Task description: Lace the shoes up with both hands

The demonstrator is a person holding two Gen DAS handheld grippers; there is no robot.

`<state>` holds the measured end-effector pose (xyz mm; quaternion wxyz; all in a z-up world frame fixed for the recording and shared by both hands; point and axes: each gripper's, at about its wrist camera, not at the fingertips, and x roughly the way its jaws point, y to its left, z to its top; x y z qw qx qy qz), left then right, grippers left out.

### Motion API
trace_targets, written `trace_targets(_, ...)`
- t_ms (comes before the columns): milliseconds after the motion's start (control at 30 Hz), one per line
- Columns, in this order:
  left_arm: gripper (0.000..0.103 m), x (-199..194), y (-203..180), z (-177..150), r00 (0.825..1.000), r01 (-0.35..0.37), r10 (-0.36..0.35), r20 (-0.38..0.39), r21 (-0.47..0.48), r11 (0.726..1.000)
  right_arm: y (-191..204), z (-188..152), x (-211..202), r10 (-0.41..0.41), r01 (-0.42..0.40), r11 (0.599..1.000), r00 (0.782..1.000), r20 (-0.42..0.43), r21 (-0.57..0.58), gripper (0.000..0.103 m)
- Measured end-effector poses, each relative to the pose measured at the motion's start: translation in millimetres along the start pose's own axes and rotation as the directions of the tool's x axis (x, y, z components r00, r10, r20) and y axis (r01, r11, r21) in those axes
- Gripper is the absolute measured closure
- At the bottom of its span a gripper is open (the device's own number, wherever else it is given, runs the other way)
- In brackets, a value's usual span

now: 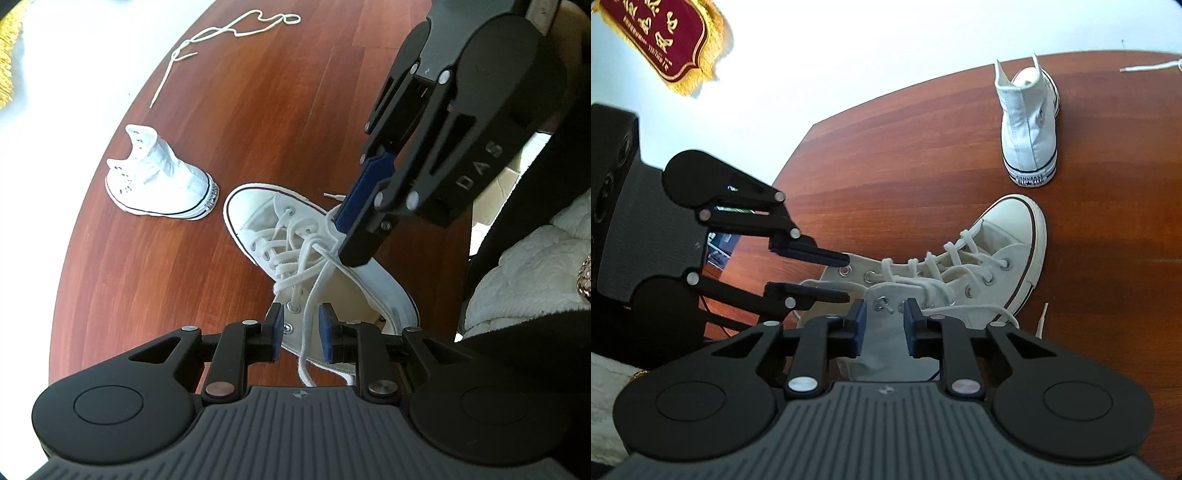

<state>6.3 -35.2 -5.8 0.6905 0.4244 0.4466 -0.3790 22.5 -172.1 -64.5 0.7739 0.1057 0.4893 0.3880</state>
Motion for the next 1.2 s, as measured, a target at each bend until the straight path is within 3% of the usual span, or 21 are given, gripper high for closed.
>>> trace_targets(333,0.080,-0.5,-0.4,2.1,1.000,-0.006,0.006,-0.018,-0.004,1.000,-12.8,-0.1,6.8,0.077,-0.077,0.996,0.997,-0.006,0.041,0.093)
trace_targets(400,0.080,0.2,-0.3,2.5,1.000,-0.005,0.005,-0.020,-0.003,1.000,-11.4,-0.7,5.6,0.074,-0.074,0.997,0.997,0.000,0.036,0.101)
trace_targets(533,0.079,1.7,0.3,2.7,1.000,-0.003,0.003,-0.024,0.005,1.000,-8.5,-1.8,3.0,0.067,-0.067,0.997,0.998,0.012,0.026,0.101)
trace_targets(733,0.079,4.2,2.4,0.9,0.998,-0.056,0.057,-0.023,0.046,0.997,-4.3,-3.4,-0.8,0.057,-0.057,0.998,0.998,0.031,0.010,0.101)
trace_targets(967,0.073,7.1,4.8,-1.3,0.992,-0.120,0.123,-0.018,0.096,0.988,4.7,-9.0,-7.9,-0.080,0.080,0.997,0.996,0.029,0.007,0.101)
trace_targets(1200,0.072,5.9,9.7,-2.2,0.993,-0.120,0.120,0.001,0.098,0.988,6.6,-18.4,-11.5,-0.201,0.200,0.979,0.979,0.016,0.031,0.101)
